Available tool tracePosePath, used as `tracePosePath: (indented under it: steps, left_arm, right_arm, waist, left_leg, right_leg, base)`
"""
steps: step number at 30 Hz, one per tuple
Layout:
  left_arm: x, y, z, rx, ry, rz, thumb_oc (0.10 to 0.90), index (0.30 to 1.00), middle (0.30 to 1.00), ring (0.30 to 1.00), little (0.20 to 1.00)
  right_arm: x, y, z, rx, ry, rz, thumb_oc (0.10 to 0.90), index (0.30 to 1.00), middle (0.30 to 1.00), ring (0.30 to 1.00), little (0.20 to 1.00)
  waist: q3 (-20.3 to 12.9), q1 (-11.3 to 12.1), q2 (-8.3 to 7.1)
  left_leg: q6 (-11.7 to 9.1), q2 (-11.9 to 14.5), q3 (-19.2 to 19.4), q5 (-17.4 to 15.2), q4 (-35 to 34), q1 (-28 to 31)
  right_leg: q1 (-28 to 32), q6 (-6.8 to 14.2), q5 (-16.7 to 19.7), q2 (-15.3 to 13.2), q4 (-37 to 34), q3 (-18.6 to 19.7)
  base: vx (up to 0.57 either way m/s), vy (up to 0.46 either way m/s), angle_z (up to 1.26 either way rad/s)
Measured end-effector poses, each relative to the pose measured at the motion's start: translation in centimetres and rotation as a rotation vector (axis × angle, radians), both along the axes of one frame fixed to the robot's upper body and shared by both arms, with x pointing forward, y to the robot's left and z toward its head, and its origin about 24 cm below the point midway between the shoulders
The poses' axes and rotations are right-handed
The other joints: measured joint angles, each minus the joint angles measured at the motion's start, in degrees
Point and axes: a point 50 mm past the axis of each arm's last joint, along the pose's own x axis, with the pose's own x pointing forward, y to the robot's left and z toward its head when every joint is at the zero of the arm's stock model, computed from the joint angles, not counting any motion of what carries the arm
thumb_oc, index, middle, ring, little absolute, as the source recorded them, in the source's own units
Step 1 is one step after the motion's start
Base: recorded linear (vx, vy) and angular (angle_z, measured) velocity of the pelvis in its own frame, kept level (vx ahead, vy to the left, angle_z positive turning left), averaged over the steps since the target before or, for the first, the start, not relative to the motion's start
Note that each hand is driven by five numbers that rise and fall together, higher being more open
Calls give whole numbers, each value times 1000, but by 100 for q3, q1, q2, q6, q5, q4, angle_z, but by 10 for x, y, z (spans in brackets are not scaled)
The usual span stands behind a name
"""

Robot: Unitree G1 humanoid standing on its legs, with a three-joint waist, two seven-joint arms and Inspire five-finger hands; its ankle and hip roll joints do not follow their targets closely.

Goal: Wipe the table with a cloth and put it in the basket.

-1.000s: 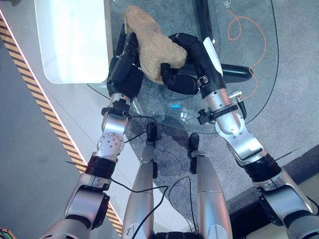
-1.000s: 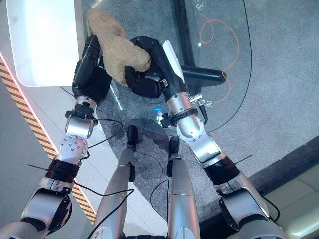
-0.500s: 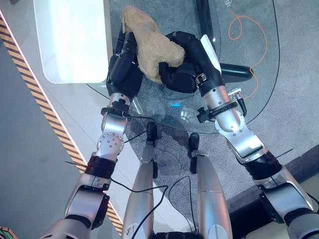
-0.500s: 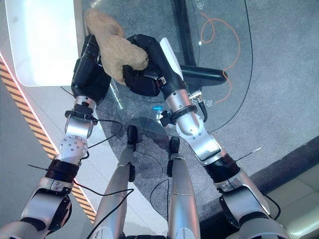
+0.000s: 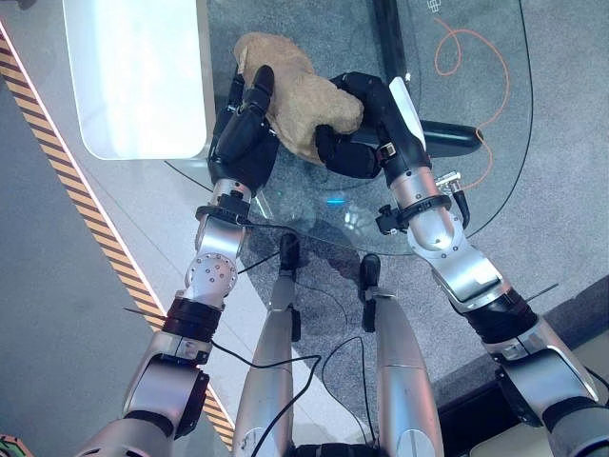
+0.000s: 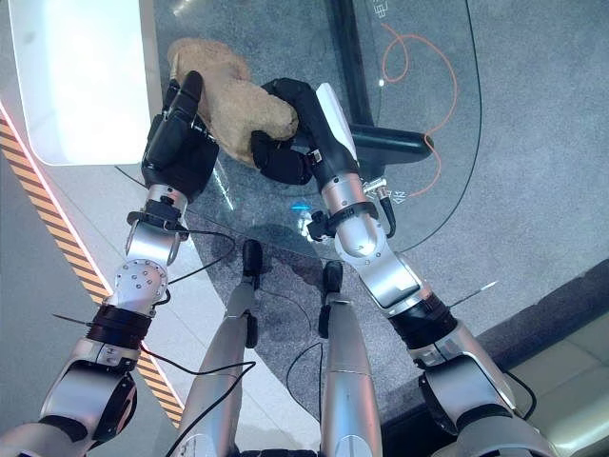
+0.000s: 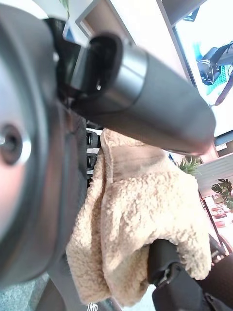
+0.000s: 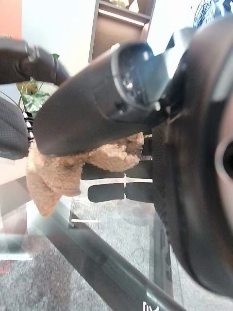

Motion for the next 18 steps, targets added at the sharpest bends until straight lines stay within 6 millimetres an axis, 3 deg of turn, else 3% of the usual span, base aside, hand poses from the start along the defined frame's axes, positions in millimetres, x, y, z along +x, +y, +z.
tracePosePath:
  steps: [18]
  left_arm:
    - [1,0,-3,24,-3,-28,800,900,900,900,900]
  right_arm:
    - [3,-2,-1,-21,23,-31,100,300,300,300,200]
  waist:
    - [0,-8,-1]
  left_leg:
    - [7,-5,-1,9,0,3]
  right_leg:
    - [2,6,5,-5,4,1]
  base:
    - [0,0,0]
